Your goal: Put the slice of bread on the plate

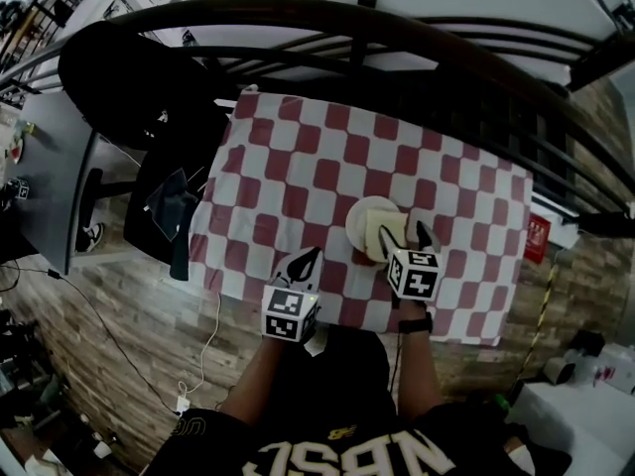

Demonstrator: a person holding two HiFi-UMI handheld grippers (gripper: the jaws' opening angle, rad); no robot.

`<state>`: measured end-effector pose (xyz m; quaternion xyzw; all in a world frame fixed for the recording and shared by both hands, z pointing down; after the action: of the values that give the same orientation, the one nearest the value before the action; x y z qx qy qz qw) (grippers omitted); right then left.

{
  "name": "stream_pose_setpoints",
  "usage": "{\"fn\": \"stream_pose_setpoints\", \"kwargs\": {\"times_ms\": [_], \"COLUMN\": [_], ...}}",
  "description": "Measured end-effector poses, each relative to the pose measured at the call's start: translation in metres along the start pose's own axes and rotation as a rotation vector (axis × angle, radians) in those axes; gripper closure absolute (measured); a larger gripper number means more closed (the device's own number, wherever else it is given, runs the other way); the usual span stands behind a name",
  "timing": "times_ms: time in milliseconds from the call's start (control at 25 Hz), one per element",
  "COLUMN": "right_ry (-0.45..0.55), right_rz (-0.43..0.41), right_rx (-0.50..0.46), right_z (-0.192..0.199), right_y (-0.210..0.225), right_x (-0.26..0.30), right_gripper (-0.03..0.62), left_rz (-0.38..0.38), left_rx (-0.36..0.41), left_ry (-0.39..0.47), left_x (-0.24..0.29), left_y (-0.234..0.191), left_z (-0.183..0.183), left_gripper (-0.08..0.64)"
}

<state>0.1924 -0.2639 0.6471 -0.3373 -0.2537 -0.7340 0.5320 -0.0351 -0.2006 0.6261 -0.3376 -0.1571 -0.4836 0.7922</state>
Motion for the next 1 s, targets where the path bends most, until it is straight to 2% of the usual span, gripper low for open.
{"fn": "stream_pose_setpoints", "kwargs": {"times_ms": [160, 200, 240, 280, 480, 640, 840, 1000], "right_ry": [0.127, 0.153, 0.180, 0.209, 0.391, 0.563, 0.726, 0.848], "right_rz": [-0.037, -0.040, -0.037, -0.033, -0.017, 0.010, 0.024, 0.029], "right_rx": [0.014, 0.023, 0.028, 0.025, -0.040, -0.068, -0.066, -0.037], "right_z": [-0.014, -0.016, -0.017, -0.020, -0.047, -0.075, -0.090, -0.095], "right_y": [-0.023, -0.029, -0.035, -0.040, -0.075, -0.097, -0.112, -0.114], "right_x": [-0.038, -0.047, -0.056, -0.064, -0.113, -0.162, -0.206, -0.230], "right_gripper": [0.238, 0.289, 0.366, 0.409, 0.528, 0.575, 0.577, 0.577], "left_rz": [0.020, 0.026, 0.033, 0.043, 0.090, 0.135, 0.153, 0.149], "left_rx": [-0.005, -0.004, 0.000, 0.009, 0.048, 0.107, 0.159, 0.190], "left_ry": [0.035, 0.049, 0.068, 0.092, 0.220, 0.349, 0.491, 0.553], "left_x": [-0.012, -0.016, -0.019, -0.020, -0.049, -0.083, -0.121, -0.142], "left_y": [0.006, 0.008, 0.010, 0.011, 0.027, 0.048, 0.068, 0.075], "left_z": [-0.008, -0.012, -0.017, -0.023, -0.064, -0.104, -0.139, -0.150], "left_gripper": [0.541, 0.541, 0.541, 0.541, 0.541, 0.541, 0.541, 0.541]}}
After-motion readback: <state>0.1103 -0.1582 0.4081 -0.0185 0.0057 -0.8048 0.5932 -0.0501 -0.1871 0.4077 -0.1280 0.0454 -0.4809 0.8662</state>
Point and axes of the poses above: the fingertips, and each gripper's own axes: x forward along the fingers, y to its right, z out of its underside, the point moved 7 cm from there along -x, backward along the fingers, and after that the axes turned 9 degrees about -x, right-handed, at the moved point
